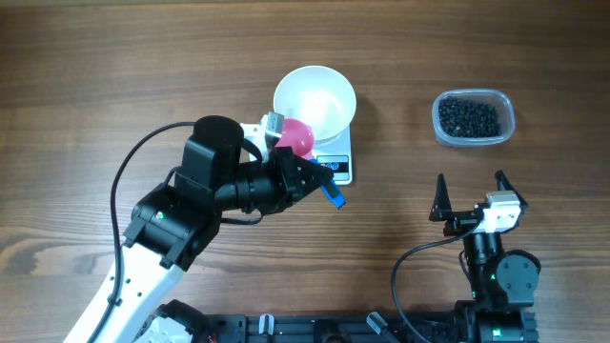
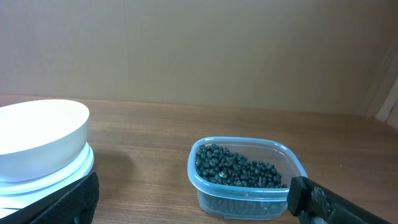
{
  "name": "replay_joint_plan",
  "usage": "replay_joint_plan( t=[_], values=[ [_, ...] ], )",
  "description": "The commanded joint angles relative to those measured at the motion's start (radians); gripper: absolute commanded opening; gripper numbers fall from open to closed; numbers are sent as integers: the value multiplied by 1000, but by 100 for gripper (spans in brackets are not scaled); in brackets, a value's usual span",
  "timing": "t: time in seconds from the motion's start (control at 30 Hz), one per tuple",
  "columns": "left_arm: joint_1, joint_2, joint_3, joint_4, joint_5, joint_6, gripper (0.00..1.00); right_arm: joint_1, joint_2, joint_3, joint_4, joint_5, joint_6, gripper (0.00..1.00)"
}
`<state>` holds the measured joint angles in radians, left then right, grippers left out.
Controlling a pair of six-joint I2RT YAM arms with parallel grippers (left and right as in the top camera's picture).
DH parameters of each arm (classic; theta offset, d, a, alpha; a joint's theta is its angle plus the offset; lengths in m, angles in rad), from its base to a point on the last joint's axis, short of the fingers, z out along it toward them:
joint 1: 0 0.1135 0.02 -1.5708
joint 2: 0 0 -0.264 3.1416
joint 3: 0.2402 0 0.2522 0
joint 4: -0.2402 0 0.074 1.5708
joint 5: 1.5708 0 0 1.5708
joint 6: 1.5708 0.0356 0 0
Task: Scoop item into bowl and weigh 150g on scale
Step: 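Raise the scoop over the white bowl with the left gripper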
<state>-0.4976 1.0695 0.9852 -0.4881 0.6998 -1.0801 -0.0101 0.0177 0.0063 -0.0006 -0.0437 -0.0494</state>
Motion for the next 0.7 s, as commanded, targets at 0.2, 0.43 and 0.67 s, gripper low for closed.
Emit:
replay_joint_plan(
  t=[0.2, 0.43, 0.67],
  values=[
    [-5, 4, -5, 8, -19, -32, 4, -4, 0, -1, 2, 7, -3, 100],
    [-4, 4, -5, 7, -21, -32, 4, -4, 0, -1, 3, 7, -3, 100],
    [-4, 4, -5, 7, -21, -32, 4, -4, 0, -1, 3, 7, -3, 100]
  ],
)
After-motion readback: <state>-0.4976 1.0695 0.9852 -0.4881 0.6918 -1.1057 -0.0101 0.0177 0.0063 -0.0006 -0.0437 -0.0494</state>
